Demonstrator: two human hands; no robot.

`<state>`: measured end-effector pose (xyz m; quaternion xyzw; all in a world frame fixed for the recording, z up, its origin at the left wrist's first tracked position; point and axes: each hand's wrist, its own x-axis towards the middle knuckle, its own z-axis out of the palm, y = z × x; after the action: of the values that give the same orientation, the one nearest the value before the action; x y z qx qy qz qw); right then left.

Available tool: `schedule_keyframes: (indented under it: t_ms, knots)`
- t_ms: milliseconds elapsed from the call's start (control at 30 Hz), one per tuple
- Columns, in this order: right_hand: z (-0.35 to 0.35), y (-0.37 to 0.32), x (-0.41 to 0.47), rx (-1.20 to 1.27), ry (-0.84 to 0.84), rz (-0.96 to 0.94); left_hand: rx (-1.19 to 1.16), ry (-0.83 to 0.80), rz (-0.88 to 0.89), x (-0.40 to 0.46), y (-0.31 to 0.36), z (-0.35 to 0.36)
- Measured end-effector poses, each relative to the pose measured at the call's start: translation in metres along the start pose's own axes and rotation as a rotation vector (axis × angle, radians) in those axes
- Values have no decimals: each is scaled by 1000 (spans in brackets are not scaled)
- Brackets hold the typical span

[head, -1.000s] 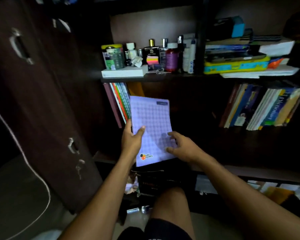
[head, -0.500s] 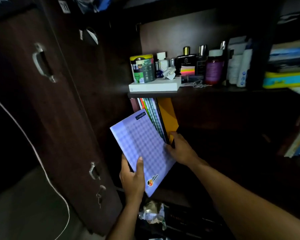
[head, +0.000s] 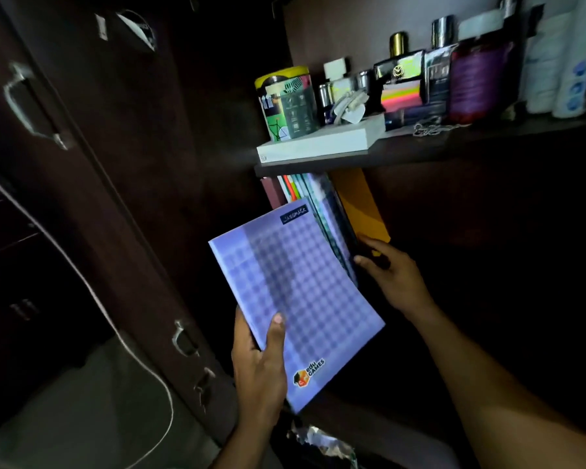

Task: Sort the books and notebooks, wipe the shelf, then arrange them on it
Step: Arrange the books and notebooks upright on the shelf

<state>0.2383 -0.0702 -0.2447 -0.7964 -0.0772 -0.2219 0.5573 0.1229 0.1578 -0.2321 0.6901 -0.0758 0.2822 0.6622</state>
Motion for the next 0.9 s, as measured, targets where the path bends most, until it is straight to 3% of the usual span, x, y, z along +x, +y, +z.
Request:
schedule_keyframes:
  t_ms: [167, 467, 633, 733, 900]
  knots:
    - [-2, -4, -3, -79, 41, 11, 91, 22, 29, -7, 10, 2]
    - [-21, -5, -3, -72, 404, 275, 170, 28, 104, -14, 15, 39]
    - [-22, -10, 0, -98, 402, 283, 207, 132, 108, 8, 0, 86]
    - [-18, -14, -1, -103, 317, 275, 273, 105, 148, 28, -5, 109]
    - [-11, -9, -1, -92, 233, 134, 447, 131, 159, 51, -14, 134]
